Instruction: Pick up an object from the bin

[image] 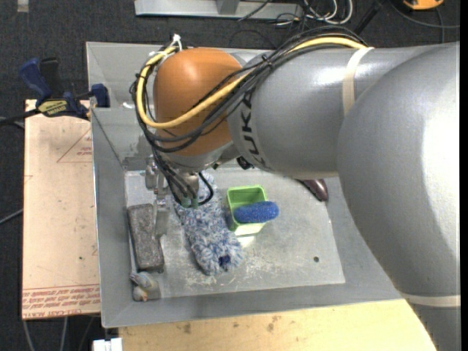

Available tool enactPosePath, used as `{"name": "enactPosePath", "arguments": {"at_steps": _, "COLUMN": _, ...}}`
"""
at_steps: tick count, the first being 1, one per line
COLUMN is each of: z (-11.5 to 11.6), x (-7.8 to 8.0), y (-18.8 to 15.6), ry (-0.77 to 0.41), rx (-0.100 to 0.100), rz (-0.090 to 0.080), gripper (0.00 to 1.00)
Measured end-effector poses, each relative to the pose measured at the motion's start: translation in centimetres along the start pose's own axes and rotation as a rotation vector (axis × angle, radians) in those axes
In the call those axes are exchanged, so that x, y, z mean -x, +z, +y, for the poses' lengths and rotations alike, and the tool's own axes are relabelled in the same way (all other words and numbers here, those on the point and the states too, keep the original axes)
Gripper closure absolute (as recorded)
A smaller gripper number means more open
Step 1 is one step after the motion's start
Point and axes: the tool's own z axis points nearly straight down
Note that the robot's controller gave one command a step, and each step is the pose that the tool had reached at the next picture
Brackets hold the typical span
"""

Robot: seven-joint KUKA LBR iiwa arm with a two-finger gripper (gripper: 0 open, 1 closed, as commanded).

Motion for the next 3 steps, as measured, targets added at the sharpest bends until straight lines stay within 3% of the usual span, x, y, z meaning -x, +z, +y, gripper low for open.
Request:
{"name": "enactPosePath", "arguments": {"at_steps": 1, "z": -0.1, "x": 0.2, "y": -0.5, "ry": 0.004, "rx": 0.002, "rz": -0.008, "gripper": 0.0}}
{"name": "enactPosePath", "arguments": {"at_steps": 2, "z": -4.3, "x": 3.7, "y": -3.9, "ry": 0.027, "rx": 0.003, "rz": -0.007, "gripper": 0.0}}
{"name": "enactPosePath", "arguments": {"at_steps": 3, "z": -6.8, "x": 5.4, "y": -4.6, "ry": 0.014, "rx": 0.001, "rz": -0.016, "gripper": 0.0}}
